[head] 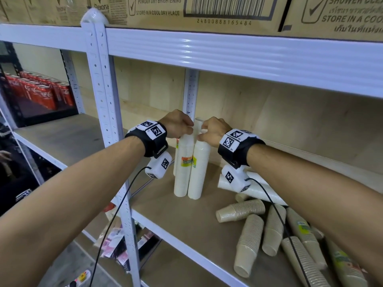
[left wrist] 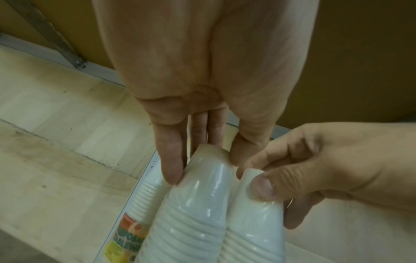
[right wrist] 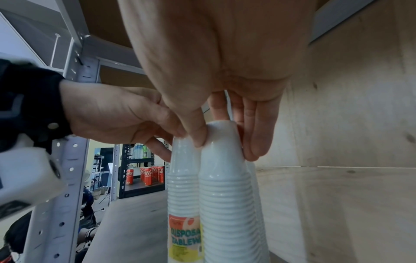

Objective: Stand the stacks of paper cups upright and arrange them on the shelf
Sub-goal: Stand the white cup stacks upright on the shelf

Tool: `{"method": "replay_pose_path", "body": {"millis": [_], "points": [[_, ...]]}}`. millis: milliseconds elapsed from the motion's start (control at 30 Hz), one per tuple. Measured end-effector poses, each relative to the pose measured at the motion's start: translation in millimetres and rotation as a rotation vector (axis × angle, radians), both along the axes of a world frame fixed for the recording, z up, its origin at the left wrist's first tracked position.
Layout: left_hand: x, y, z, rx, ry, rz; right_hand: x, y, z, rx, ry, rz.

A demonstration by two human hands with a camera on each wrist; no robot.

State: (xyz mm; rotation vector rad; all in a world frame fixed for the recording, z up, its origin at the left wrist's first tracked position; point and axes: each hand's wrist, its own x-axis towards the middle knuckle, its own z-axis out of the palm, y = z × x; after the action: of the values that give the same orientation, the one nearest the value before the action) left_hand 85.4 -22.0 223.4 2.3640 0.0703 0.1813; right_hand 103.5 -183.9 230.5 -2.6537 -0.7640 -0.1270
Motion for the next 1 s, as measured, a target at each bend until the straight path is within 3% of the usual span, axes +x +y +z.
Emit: {"method": "replay_pose_path", "body": {"millis": [333, 567, 767, 1000], "points": [[-1, -1, -4, 0.109, -0.056, 0.003, -1, -3, 2, 0.011, -0.001, -0.002], [0, 2, -8, 0.057, -0.072, 0.012, 0, -6, 6, -0.027, 0.026, 0.059], [-1, 0, -7, 0.036, -0.068, 0.015, 2, -2, 6, 0.037, 0.032, -0.053], [-2, -2, -8, 0.06, -0.078, 0.018, 2, 0, 8, -0.022, 0.044, -0.011]]}}
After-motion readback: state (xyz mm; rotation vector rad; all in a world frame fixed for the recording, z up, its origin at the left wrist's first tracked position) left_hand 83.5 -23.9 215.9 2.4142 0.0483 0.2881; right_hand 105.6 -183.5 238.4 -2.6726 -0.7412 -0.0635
